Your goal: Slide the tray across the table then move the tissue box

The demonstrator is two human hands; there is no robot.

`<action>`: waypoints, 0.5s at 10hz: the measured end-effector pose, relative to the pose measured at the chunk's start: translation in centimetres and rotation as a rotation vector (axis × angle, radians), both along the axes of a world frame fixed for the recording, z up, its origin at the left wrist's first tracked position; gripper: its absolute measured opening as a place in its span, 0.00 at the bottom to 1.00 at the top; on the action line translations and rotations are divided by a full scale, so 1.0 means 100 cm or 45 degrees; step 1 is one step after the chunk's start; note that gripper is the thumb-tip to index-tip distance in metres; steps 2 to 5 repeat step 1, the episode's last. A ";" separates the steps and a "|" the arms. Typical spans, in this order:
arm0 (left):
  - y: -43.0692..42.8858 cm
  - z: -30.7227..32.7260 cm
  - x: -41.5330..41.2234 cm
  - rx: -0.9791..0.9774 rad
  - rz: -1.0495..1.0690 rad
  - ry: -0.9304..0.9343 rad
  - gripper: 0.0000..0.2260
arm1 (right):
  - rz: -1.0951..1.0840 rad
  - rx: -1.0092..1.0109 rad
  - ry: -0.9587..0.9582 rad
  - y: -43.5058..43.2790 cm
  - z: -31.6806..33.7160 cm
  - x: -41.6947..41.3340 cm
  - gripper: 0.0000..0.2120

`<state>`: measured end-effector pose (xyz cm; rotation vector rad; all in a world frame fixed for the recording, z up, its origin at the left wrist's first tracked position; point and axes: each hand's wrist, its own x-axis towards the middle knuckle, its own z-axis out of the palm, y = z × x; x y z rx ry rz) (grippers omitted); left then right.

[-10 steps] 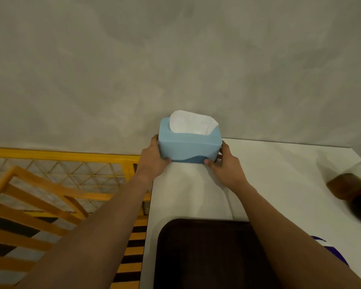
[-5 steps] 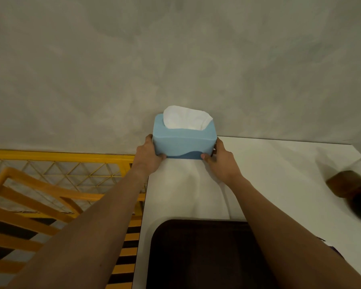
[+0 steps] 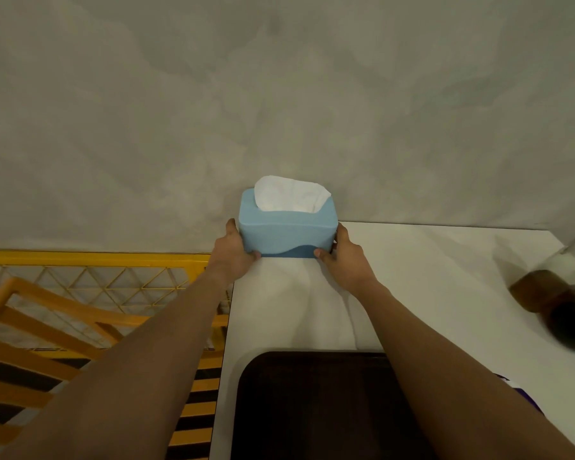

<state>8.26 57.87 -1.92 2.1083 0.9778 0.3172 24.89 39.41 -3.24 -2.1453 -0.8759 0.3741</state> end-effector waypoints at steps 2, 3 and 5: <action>0.005 0.020 -0.003 -0.060 -0.038 0.069 0.53 | 0.027 -0.044 0.045 -0.003 0.015 0.000 0.42; 0.005 0.020 -0.003 -0.060 -0.038 0.069 0.53 | 0.027 -0.044 0.045 -0.003 0.015 0.000 0.42; 0.005 0.020 -0.003 -0.060 -0.038 0.069 0.53 | 0.027 -0.044 0.045 -0.003 0.015 0.000 0.42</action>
